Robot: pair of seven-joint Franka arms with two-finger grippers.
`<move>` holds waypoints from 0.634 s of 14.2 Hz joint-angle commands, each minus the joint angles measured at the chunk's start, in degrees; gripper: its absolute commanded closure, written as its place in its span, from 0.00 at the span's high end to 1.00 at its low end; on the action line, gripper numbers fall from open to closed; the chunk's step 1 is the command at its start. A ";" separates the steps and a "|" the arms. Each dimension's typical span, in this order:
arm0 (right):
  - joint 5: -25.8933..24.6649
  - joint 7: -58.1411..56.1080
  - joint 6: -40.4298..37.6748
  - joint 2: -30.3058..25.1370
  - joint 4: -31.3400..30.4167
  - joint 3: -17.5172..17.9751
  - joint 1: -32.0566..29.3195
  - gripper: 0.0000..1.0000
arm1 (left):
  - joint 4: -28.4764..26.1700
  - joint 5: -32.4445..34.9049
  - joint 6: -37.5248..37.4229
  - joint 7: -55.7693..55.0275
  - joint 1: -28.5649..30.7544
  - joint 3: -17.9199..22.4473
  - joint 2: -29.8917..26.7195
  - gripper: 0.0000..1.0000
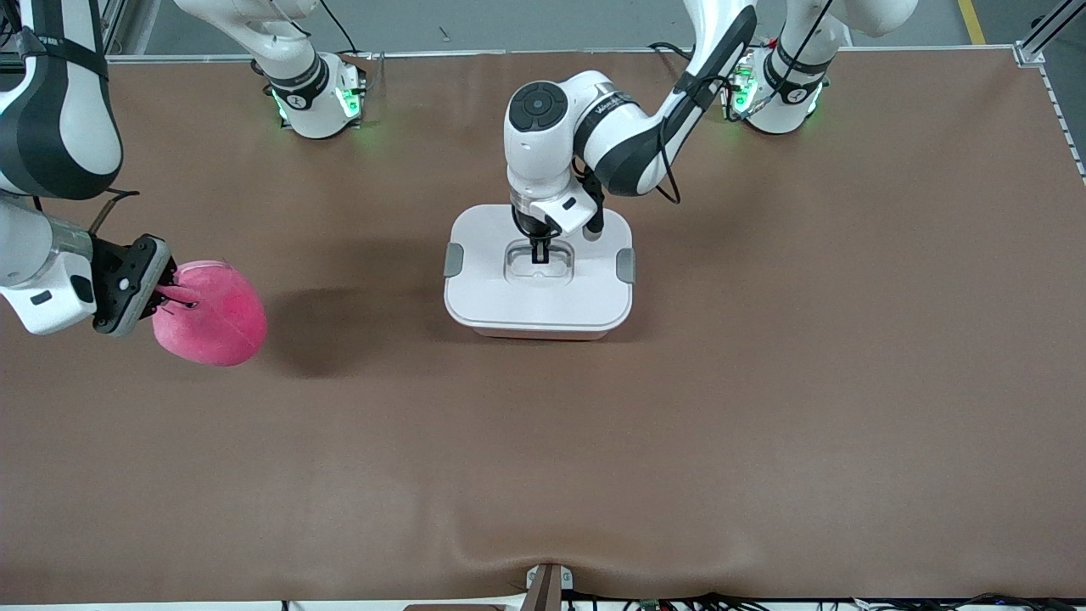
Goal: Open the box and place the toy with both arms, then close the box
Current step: 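Lift the pink plush with the right gripper while the left gripper holds the lid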
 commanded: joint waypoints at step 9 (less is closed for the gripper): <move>3.98 22.87 -8.88 -0.28 7.27 -0.24 4.26 0.00 | -0.71 1.18 0.41 -0.50 -0.30 0.16 -1.28 0.00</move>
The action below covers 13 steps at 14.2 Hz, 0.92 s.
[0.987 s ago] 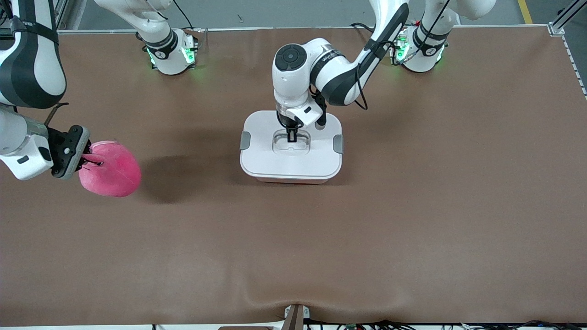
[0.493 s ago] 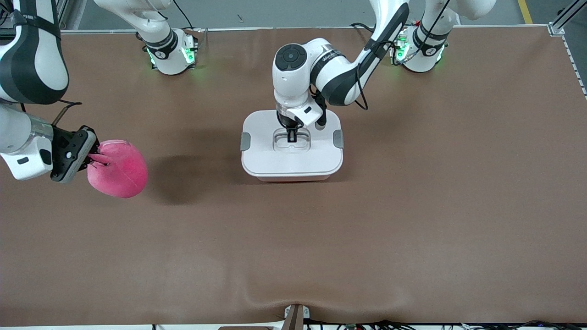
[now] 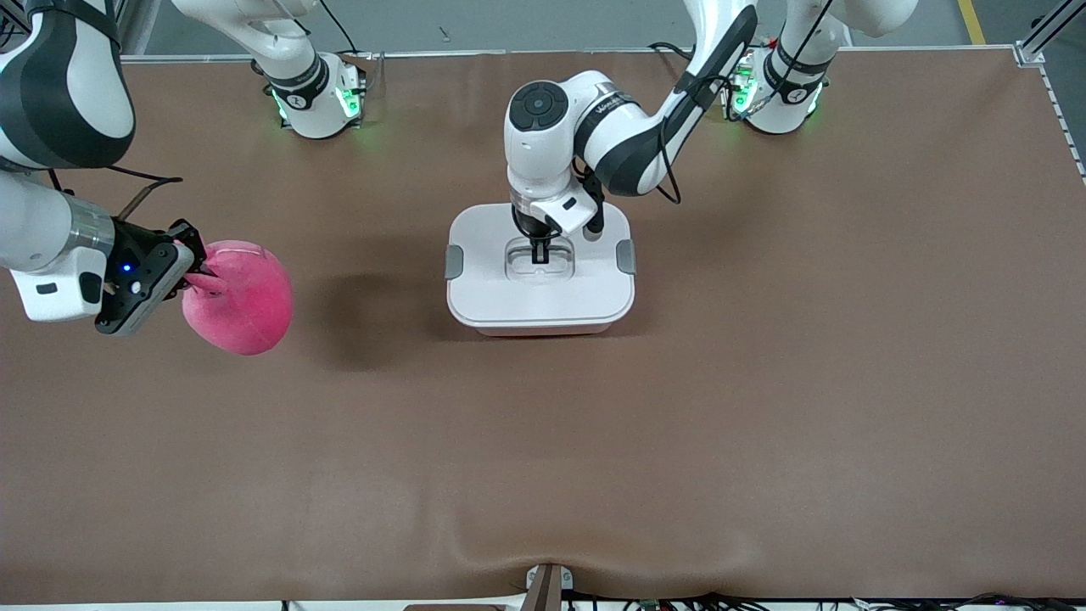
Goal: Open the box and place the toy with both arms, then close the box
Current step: 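Lift the pink plush with the right gripper while the left gripper holds the lid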
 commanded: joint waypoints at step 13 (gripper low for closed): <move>4.44 19.20 -6.52 -0.26 2.49 -0.52 2.29 0.00 | -0.74 1.16 -4.68 2.48 2.49 0.40 -8.73 0.00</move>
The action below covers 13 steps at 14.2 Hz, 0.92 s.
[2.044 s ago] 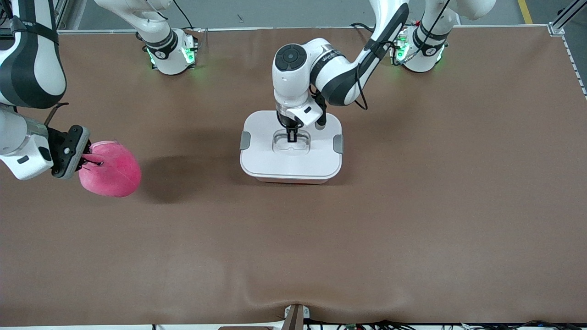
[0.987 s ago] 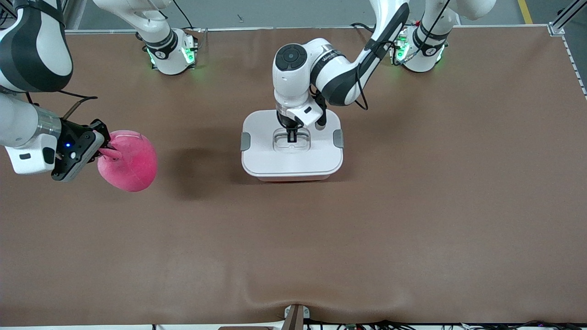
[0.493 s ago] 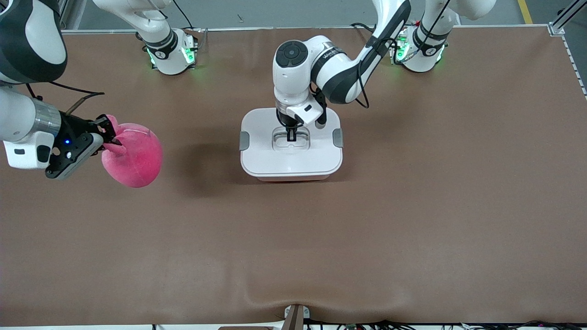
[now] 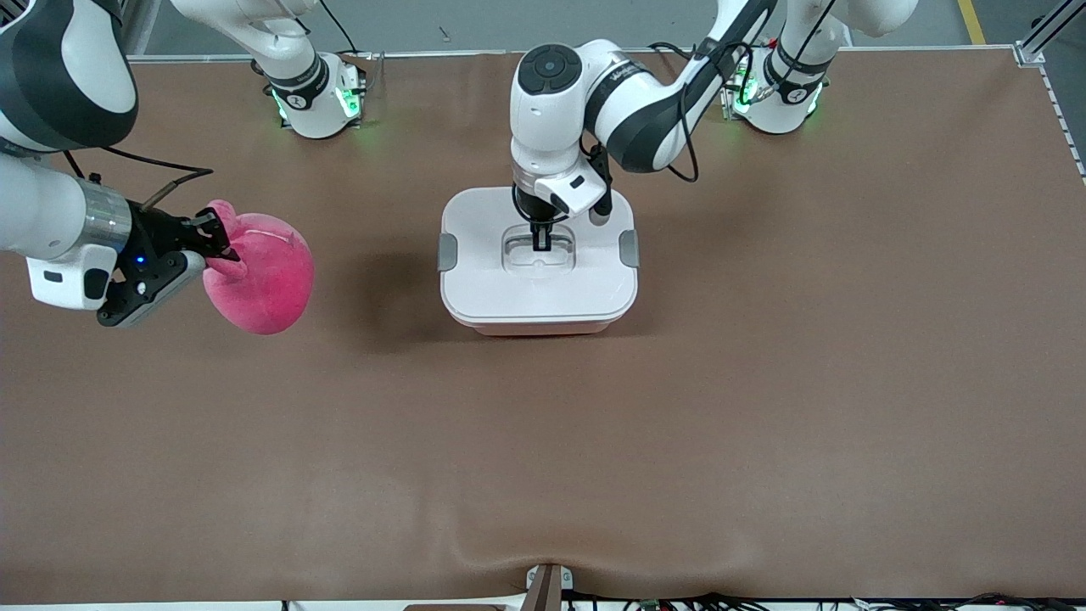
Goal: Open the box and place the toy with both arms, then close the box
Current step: 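Lift the white lid off the pink container with the left gripper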
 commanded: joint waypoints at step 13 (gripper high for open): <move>1.10 1.61 -0.91 -0.10 0.20 -0.52 0.29 0.00 | -1.06 1.16 -10.45 18.22 18.57 0.16 -10.81 0.00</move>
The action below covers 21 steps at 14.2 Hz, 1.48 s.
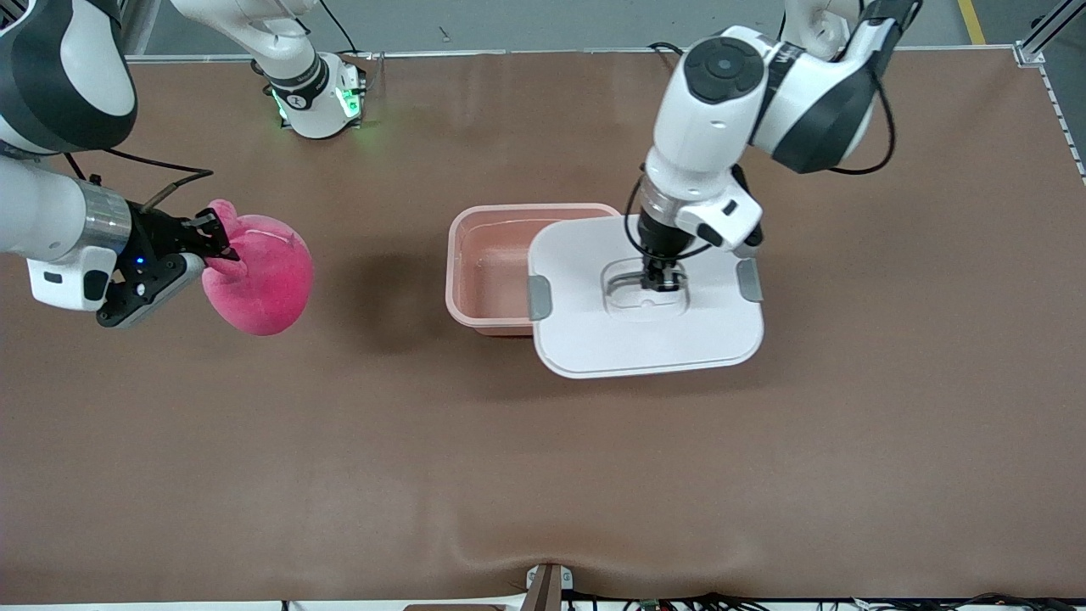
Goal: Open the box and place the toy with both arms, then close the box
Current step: 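Lift the white lid off the pink container with the left gripper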
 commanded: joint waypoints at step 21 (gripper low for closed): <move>0.94 1.71 -0.72 -0.22 0.29 -0.22 0.38 0.00 | -20.61 0.01 10.27 23.82 15.33 -0.95 -14.18 0.00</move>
